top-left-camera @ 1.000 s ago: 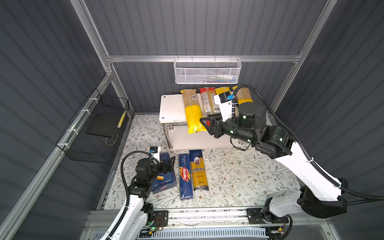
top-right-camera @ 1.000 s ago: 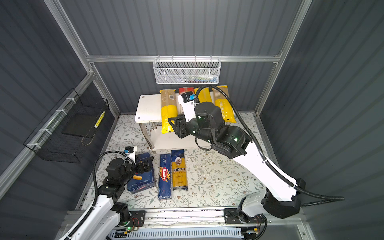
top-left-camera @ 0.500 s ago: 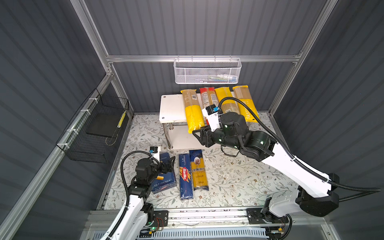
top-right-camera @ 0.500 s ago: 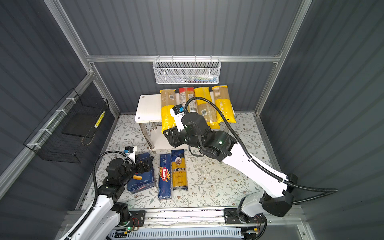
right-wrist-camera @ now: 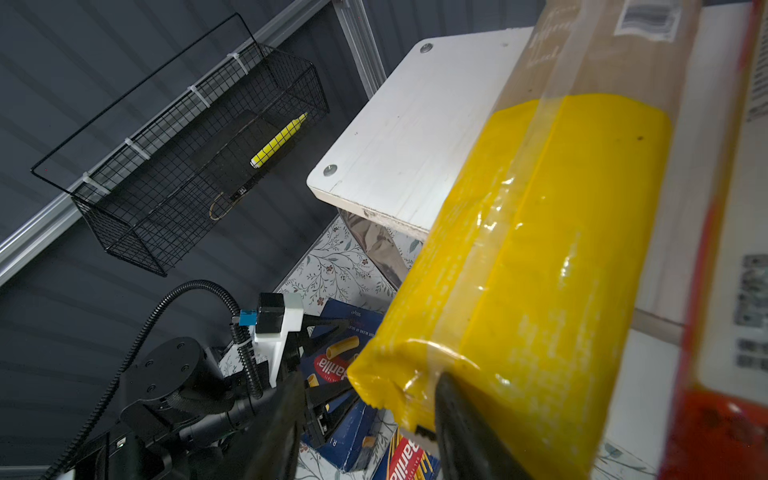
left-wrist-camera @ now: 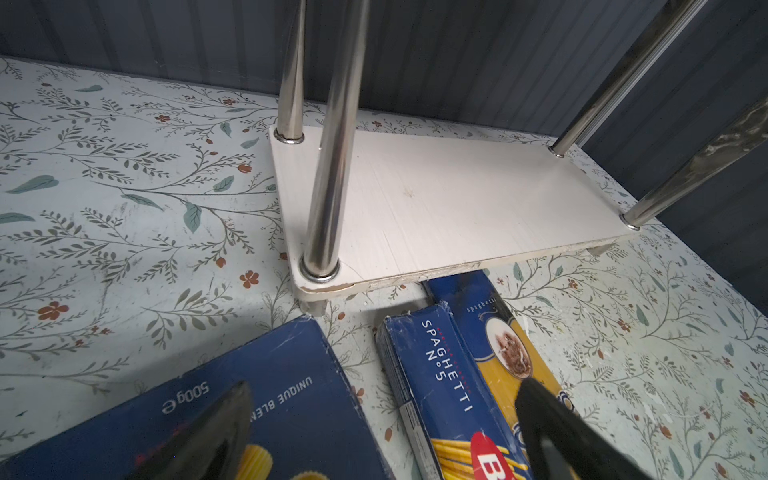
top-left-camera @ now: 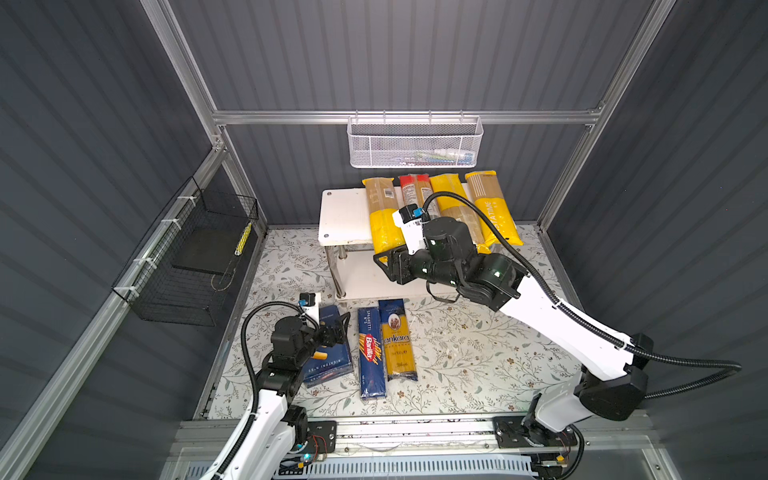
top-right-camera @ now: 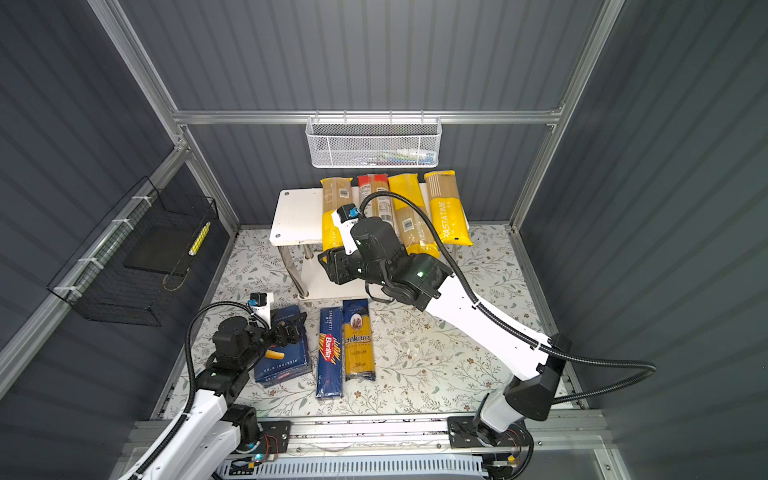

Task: Place and organize the pasta boxes and bags onto the shelf
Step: 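Withdraw the right gripper from the shelf and move it over the table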

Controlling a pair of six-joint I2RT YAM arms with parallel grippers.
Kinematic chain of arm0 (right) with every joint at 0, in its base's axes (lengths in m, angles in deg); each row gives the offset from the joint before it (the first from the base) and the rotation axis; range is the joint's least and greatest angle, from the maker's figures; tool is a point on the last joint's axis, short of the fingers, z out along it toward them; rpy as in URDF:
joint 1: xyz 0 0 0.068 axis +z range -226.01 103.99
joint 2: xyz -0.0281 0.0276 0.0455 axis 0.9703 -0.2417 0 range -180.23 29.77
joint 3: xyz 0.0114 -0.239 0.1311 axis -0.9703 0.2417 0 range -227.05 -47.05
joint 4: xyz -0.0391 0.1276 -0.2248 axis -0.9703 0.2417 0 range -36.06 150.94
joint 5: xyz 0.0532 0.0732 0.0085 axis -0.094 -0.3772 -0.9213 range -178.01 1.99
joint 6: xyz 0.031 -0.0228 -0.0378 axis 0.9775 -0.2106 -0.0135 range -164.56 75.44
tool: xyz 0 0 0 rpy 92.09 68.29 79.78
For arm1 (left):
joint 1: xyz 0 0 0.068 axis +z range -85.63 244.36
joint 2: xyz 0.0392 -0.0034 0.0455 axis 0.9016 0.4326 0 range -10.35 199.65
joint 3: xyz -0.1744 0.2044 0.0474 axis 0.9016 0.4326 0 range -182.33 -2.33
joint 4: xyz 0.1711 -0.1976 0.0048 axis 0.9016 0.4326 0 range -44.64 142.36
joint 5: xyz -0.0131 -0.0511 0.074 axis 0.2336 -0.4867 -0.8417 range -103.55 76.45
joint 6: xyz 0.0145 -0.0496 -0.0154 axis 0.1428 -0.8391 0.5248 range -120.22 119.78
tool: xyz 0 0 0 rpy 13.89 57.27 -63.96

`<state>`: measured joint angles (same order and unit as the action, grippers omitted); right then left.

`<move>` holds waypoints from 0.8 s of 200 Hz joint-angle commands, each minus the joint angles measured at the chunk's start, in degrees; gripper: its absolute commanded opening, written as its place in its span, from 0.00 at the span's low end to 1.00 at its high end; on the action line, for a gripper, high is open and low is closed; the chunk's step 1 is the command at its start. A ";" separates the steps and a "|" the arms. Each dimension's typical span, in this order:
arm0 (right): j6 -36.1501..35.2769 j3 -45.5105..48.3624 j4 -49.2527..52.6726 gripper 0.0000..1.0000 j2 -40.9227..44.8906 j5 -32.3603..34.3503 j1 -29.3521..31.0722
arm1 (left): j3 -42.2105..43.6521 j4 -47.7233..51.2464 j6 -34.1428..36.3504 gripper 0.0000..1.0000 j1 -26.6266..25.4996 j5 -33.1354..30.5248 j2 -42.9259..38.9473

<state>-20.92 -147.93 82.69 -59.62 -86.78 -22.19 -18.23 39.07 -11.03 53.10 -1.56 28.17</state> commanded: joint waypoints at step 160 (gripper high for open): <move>5.02 22.34 10.53 0.61 20.49 17.16 13.90 | -0.71 -0.47 0.16 0.99 0.10 2.17 1.49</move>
<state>-20.81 -133.92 91.43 -42.61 -77.69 -10.60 -18.23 39.12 -11.05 53.10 -1.50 28.42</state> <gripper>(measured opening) 0.615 0.995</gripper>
